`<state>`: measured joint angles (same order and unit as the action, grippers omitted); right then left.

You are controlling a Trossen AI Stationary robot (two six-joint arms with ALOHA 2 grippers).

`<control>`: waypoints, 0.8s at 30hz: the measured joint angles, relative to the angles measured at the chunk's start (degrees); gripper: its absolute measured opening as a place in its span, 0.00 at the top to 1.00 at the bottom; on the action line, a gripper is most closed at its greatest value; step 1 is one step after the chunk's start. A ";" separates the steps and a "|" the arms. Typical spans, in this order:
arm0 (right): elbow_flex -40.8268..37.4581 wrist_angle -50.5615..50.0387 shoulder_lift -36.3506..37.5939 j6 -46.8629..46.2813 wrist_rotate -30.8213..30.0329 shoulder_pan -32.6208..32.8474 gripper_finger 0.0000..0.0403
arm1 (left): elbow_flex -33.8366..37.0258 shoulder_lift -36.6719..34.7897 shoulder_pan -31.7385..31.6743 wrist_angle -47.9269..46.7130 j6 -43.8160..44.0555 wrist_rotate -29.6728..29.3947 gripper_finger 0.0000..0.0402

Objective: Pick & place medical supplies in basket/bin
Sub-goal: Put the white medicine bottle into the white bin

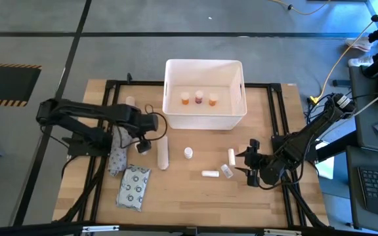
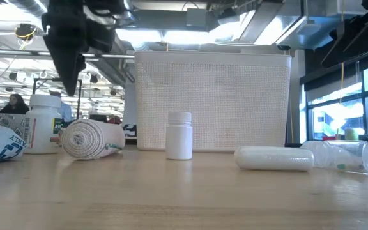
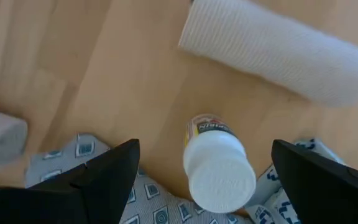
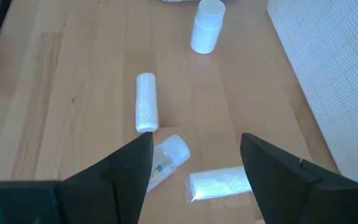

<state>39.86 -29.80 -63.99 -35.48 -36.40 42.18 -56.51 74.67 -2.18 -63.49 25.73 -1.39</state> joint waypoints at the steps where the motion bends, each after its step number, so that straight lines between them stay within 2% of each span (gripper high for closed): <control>1: 0.00 0.00 0.00 0.00 0.02 0.01 0.40 | 0.00 0.97 0.35 -0.01 0.89 -0.21 0.12; 10: 0.00 -0.01 -0.02 -0.02 0.02 0.02 0.40 | 0.02 6.62 2.89 -2.05 5.14 1.16 0.12; 16: 0.00 -0.01 -0.04 -0.04 0.02 0.00 0.40 | 0.04 7.02 4.72 -2.31 6.15 0.99 0.12; 24: 0.00 0.00 -0.04 -0.04 0.02 -0.01 0.40 | 0.04 7.02 5.92 -2.29 6.11 3.74 0.12</control>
<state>39.86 -29.80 -64.03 -35.53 -36.38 42.17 -56.47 81.69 3.75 -65.78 31.83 2.35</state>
